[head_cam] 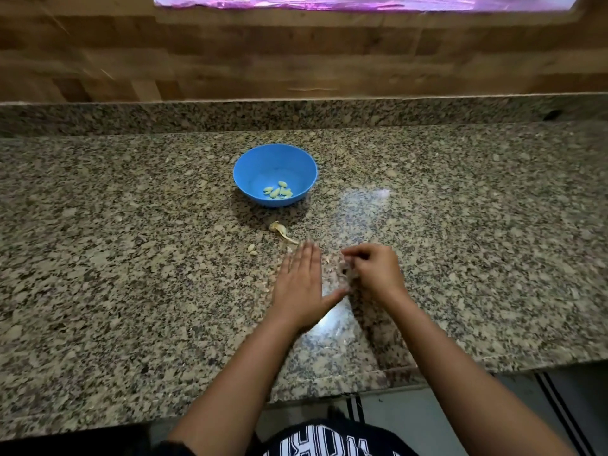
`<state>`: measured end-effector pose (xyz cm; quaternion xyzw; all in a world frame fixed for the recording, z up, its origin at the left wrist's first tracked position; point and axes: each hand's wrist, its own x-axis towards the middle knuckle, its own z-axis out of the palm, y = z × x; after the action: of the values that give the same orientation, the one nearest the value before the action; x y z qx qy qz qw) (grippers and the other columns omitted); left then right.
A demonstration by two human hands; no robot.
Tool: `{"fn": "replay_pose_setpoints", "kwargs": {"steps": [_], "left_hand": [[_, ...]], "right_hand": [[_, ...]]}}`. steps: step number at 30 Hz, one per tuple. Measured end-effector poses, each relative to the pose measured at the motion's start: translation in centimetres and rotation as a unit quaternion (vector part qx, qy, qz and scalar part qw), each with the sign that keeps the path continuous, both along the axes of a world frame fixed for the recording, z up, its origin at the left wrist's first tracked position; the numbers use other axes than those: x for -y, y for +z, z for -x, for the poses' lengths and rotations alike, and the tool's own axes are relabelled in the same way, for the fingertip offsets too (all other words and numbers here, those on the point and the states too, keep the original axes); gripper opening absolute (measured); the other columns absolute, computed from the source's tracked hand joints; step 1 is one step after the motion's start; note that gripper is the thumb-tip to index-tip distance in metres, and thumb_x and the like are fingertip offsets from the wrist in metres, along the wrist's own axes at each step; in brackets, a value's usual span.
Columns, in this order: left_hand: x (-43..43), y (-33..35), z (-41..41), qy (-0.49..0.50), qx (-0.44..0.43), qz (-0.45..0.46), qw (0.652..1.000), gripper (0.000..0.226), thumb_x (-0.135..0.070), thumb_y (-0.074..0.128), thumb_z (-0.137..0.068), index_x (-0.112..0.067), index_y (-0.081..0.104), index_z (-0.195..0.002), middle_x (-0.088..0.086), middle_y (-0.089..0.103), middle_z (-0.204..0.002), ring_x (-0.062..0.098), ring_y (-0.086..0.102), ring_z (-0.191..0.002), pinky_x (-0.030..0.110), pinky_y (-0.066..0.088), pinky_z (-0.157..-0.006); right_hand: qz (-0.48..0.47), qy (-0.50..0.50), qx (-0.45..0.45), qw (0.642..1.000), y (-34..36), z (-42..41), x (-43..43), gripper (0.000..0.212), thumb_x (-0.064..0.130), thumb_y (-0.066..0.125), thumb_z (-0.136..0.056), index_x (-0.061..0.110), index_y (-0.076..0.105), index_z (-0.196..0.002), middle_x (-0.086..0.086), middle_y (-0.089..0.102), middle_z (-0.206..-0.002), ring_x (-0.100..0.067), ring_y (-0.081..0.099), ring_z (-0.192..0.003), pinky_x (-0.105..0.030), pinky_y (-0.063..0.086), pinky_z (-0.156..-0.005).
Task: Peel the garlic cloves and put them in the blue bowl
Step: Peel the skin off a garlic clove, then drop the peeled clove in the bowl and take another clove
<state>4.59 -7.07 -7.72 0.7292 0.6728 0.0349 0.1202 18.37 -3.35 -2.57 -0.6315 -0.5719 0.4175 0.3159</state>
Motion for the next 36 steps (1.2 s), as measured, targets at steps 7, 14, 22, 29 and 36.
{"fn": "replay_pose_setpoints", "kwargs": {"steps": [7, 14, 22, 29, 36], "left_hand": [[0.0, -0.2, -1.9, -0.013, 0.177, -0.132, 0.975, 0.038, -0.025, 0.045, -0.098, -0.013, 0.051, -0.134, 0.005, 0.049, -0.137, 0.021, 0.04, -0.129, 0.029, 0.031, -0.106], [1.8, 0.5, -1.8, 0.043, 0.14, -0.168, 0.975, 0.03, 0.011, 0.054, -0.084, -0.003, 0.064, -0.108, 0.011, 0.061, -0.108, 0.026, 0.051, -0.105, 0.036, 0.048, -0.086], [8.7, 3.6, 6.3, 0.435, 0.496, -0.214, 0.72, 0.01, -0.005, 0.067, -0.084, -0.013, 0.069, -0.09, 0.0, 0.069, -0.087, 0.012, 0.064, -0.079, 0.011, 0.047, -0.064], [23.4, 5.0, 19.4, 0.534, 0.652, -0.345, 0.413, 0.013, 0.009, 0.06, -0.084, -0.003, 0.065, -0.086, 0.007, 0.066, -0.078, 0.009, 0.062, -0.065, 0.018, 0.052, -0.066], [35.3, 2.2, 29.5, 0.603, 0.632, -0.355, 0.333, 0.011, 0.006, 0.058, -0.087, -0.002, 0.065, -0.092, 0.007, 0.066, -0.083, 0.012, 0.063, -0.077, 0.013, 0.052, -0.063]], "right_hand": [[0.048, -0.054, -0.125, 0.989, 0.0, -2.3, -0.3, 0.02, -0.005, 0.064, -0.082, 0.014, 0.07, -0.082, -0.002, 0.071, -0.09, -0.015, 0.067, -0.087, -0.022, 0.055, -0.073], [0.092, -0.007, -0.157, 0.983, 0.2, -0.6, 0.5, 0.015, -0.006, 0.064, -0.082, 0.006, 0.071, -0.086, -0.01, 0.069, -0.093, -0.017, 0.065, -0.084, -0.026, 0.054, -0.079], [0.152, 0.153, -0.204, 0.955, 3.1, 9.2, 5.6, 0.02, -0.006, 0.064, -0.082, -0.008, 0.066, -0.102, -0.006, 0.065, -0.075, -0.013, 0.059, -0.068, -0.016, 0.051, -0.068], [0.188, 0.356, -0.196, 0.894, 3.4, 25.9, 17.8, 0.015, -0.006, 0.062, -0.083, 0.007, 0.069, -0.08, 0.006, 0.067, -0.06, -0.001, 0.061, -0.057, -0.012, 0.05, -0.063], [0.229, 0.405, -0.156, 0.871, 1.2, 39.2, 28.8, 0.015, -0.004, 0.065, -0.082, -0.004, 0.067, -0.097, 0.009, 0.063, -0.053, 0.005, 0.057, -0.046, -0.008, 0.045, -0.051]]}}
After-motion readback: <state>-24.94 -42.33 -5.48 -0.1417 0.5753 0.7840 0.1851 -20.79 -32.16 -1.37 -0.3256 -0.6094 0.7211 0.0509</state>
